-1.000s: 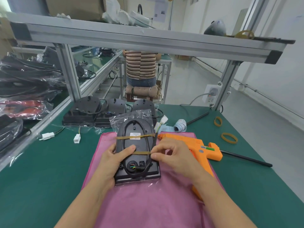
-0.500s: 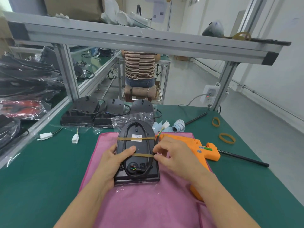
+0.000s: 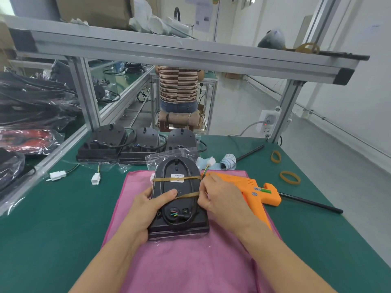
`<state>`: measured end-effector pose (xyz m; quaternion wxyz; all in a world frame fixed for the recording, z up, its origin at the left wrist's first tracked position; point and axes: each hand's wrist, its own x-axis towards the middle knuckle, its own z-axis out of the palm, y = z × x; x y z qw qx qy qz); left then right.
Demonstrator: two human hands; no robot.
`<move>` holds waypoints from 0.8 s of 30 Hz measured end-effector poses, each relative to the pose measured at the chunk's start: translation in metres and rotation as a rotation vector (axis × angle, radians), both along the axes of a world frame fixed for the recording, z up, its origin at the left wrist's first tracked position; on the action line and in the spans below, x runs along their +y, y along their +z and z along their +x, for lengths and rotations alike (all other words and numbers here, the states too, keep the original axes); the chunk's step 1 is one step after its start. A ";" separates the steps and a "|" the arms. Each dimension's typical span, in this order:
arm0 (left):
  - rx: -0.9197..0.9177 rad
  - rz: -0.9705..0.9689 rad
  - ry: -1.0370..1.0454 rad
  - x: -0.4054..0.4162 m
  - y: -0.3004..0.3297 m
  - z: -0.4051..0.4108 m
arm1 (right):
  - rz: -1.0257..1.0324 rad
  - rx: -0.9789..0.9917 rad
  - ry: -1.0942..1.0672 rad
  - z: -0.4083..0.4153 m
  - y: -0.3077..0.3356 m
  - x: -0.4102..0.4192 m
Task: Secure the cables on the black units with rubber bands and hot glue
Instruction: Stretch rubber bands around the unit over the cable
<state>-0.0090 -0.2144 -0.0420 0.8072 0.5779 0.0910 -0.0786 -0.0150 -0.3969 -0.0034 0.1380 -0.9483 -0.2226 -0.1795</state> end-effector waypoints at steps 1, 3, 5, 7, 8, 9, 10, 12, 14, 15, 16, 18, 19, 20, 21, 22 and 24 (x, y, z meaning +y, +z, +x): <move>0.006 0.007 0.004 -0.001 0.000 0.000 | 0.034 0.012 -0.026 0.001 -0.002 -0.001; 0.020 0.027 0.011 -0.001 -0.001 0.001 | 0.087 0.138 -0.066 0.002 -0.007 -0.011; 0.030 0.032 0.020 -0.001 -0.002 0.002 | 0.111 0.274 -0.144 0.003 -0.008 -0.029; 0.041 0.030 0.023 -0.001 -0.002 0.003 | 0.078 0.274 -0.319 0.001 -0.007 -0.051; 0.049 0.032 0.022 -0.001 -0.002 0.004 | 0.031 0.254 -0.436 -0.001 -0.005 -0.061; 0.054 0.035 0.021 -0.002 -0.002 0.004 | -0.017 0.245 -0.553 -0.003 -0.003 -0.069; 0.055 0.036 0.021 -0.002 -0.002 0.004 | -0.047 0.263 -0.648 -0.004 -0.002 -0.075; 0.053 0.036 0.025 -0.002 -0.002 0.004 | -0.071 0.367 -0.749 -0.005 -0.005 -0.084; 0.051 0.043 0.024 -0.002 -0.002 0.003 | -0.076 0.503 -0.772 -0.004 -0.008 -0.089; 0.049 0.049 0.020 -0.003 -0.002 0.003 | -0.069 0.559 -0.772 -0.003 -0.010 -0.091; 0.045 0.054 0.019 -0.003 -0.002 0.003 | -0.058 0.601 -0.771 -0.002 -0.010 -0.093; 0.038 0.055 0.021 -0.003 -0.002 0.002 | -0.020 0.652 -0.766 -0.001 -0.009 -0.095; 0.035 0.055 0.021 -0.002 -0.002 0.002 | 0.004 0.679 -0.763 0.000 -0.007 -0.096; 0.033 0.055 0.020 -0.002 -0.002 0.002 | 0.032 0.705 -0.758 0.002 -0.006 -0.098; 0.032 0.056 0.019 -0.003 -0.002 0.002 | 0.072 0.730 -0.760 0.002 -0.005 -0.099; 0.031 0.057 0.019 -0.003 -0.002 0.002 | 0.155 0.742 -0.759 0.002 -0.004 -0.101; 0.025 0.059 0.021 -0.003 -0.003 0.002 | 0.506 0.779 -0.740 0.002 -0.001 -0.103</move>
